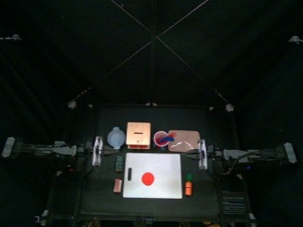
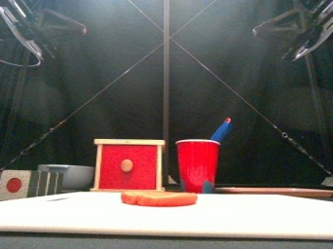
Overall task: Get the cutter from the drawer then cut the dough then place the extra dough in the bowl
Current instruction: Open the drawer
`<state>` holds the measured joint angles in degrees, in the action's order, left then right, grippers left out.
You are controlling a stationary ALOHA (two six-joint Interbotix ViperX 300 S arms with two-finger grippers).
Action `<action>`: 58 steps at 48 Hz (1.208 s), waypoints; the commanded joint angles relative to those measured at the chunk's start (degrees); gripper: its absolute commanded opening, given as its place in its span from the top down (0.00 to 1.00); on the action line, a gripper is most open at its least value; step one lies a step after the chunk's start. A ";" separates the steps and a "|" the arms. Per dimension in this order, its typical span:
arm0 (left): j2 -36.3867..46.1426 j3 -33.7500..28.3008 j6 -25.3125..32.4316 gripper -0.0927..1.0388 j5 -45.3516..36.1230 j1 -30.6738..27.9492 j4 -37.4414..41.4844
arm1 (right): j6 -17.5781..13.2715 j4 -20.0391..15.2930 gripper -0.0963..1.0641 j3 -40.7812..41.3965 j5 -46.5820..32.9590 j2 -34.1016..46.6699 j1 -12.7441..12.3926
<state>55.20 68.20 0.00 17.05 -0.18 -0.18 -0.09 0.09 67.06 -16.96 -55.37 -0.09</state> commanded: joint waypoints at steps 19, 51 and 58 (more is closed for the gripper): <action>-16.00 4.13 -0.62 0.92 23.47 1.14 -12.04 | 0.62 12.74 0.93 -13.89 -12.92 29.53 -10.63; -41.22 -1.14 -19.07 0.84 33.31 8.61 -31.38 | 0.79 16.08 0.93 -45.00 -19.95 72.33 -20.57; -46.05 -3.52 -26.02 0.70 33.22 8.61 -31.46 | 0.88 16.26 0.93 -47.11 -19.69 74.79 -20.83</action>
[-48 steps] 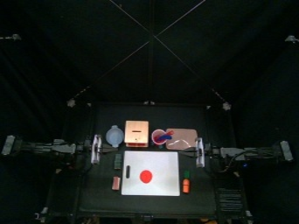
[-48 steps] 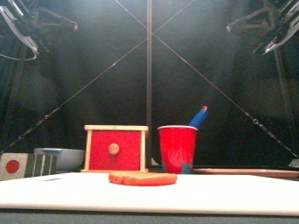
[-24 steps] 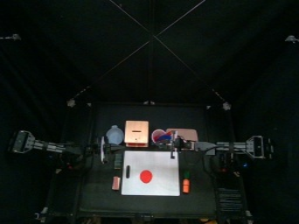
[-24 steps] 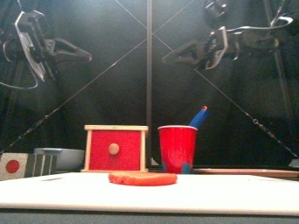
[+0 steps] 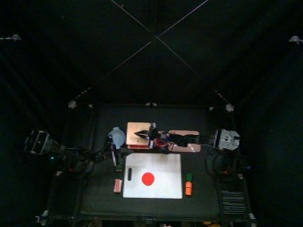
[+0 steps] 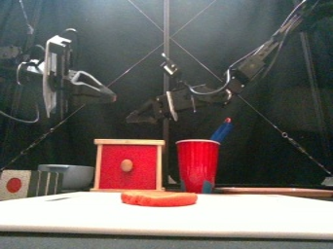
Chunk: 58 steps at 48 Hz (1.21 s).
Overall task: Get the cutter from the drawer then cut the dough then place the extra dough in the bowl
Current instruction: Open the drawer
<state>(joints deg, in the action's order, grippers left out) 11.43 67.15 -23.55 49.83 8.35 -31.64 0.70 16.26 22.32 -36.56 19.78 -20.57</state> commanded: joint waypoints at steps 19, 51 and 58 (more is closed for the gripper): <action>-10.20 -5.71 -21.45 0.18 0.44 0.00 -5.27 | 0.18 1.85 0.93 -4.83 7.56 3.34 -1.05; -14.85 -8.61 -24.08 0.16 -4.22 -0.35 -19.86 | 0.00 3.08 0.93 -4.57 10.55 3.69 1.32; -16.00 -9.14 -23.99 0.16 -4.22 -2.11 -20.30 | 0.00 3.08 0.93 -4.57 10.55 3.69 1.58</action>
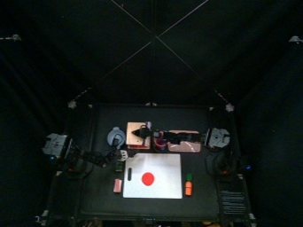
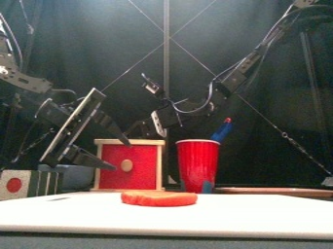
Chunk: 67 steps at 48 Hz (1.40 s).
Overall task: Get the cutter from the drawer then cut the dough then place the extra dough in the bowl
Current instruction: Open the drawer
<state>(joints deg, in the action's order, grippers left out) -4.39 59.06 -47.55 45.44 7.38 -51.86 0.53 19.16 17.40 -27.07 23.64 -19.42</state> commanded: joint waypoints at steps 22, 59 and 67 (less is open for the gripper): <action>-2.46 -3.08 0.26 0.16 0.09 -4.92 0.09 | 0.09 0.00 0.93 0.44 1.05 0.00 0.79; -3.16 -2.81 0.70 0.54 -5.71 -5.54 1.14 | 0.00 -0.18 0.93 0.62 1.05 -0.09 1.58; -1.67 -2.72 0.53 0.54 -11.43 -5.10 5.19 | 0.00 -0.26 0.93 0.62 1.14 0.00 1.49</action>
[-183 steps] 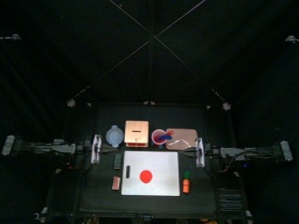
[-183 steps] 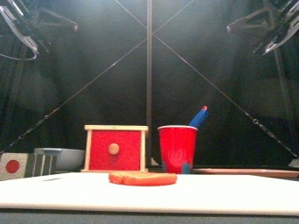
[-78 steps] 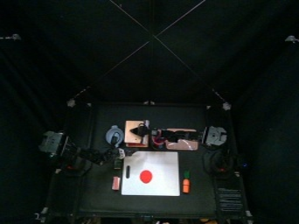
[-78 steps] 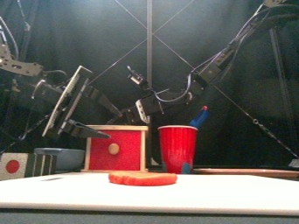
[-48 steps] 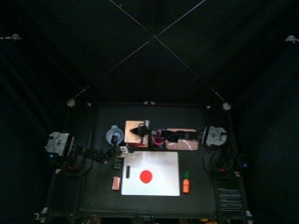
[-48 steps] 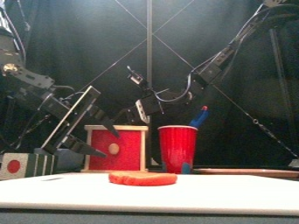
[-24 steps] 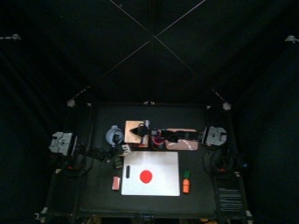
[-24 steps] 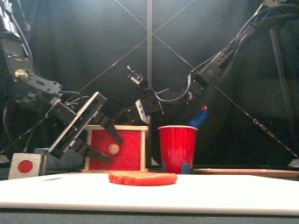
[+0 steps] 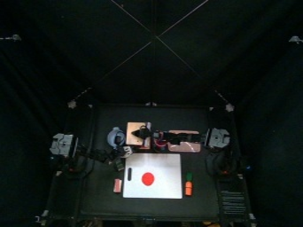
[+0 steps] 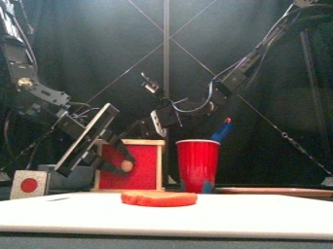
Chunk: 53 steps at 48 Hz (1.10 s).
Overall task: Get the cutter from the drawer then cut the dough then place the extra dough in the bowl
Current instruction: Open the drawer
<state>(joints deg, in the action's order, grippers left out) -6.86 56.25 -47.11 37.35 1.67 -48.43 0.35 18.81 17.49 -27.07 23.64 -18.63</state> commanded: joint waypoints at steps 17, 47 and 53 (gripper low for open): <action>2.81 0.70 -0.09 0.54 -7.56 4.13 2.20 | 0.18 0.00 0.93 0.35 1.14 -0.09 0.53; 2.81 -0.18 -0.18 0.54 -7.65 10.02 2.81 | 0.09 -0.26 0.93 -1.76 4.57 -0.09 -0.18; 2.81 -1.23 -0.09 0.54 -7.56 11.07 2.90 | 0.09 -0.26 0.93 -1.76 4.92 -0.09 -0.53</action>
<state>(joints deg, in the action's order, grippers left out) -4.22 56.51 -47.46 30.59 10.37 -46.05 0.26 18.46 15.64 -23.12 23.82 -18.90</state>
